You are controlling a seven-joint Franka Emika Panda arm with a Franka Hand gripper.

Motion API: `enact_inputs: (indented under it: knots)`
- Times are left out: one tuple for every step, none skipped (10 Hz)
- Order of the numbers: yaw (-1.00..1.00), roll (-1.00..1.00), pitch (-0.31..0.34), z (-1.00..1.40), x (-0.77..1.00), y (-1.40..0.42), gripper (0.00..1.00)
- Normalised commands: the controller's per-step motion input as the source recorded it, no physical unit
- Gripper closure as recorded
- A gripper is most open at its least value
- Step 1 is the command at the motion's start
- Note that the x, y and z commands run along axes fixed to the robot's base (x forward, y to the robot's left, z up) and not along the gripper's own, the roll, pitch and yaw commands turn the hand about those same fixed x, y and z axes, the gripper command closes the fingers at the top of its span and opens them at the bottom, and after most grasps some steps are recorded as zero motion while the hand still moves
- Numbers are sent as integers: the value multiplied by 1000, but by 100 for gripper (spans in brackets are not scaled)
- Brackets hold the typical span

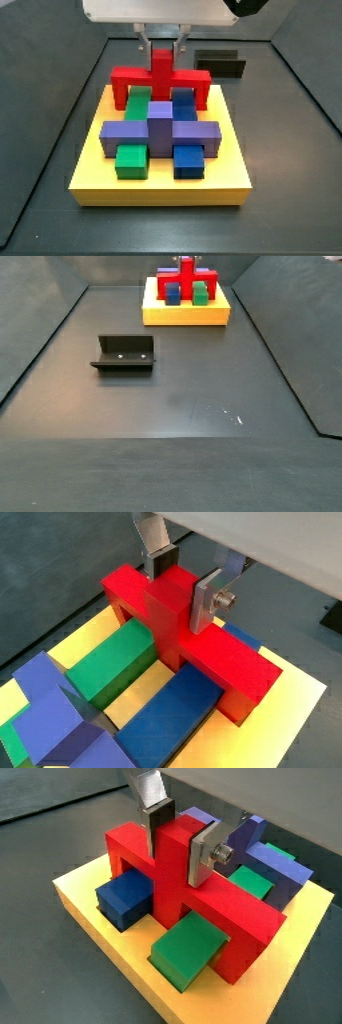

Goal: Pick up the red object. Move up. Place the red object on the fixture. Regrasp the red object. Move to above the board. Insert the red object.
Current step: Insert the red object.

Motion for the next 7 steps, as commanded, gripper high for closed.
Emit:
enact_inputs:
  knots:
    - [-66, -220, -11, -460, 111, 0, 100]
    - [-114, -229, 0, -251, 269, 0, 100]
    - [-229, -123, 76, -114, 403, 0, 100]
    - [-271, -97, 76, -143, 294, 0, 100]
    - [-149, -131, 0, -277, 54, 20, 100]
    - [0, -170, -69, -449, -91, 46, 100]
    - [0, -224, -191, -526, -271, 43, 100]
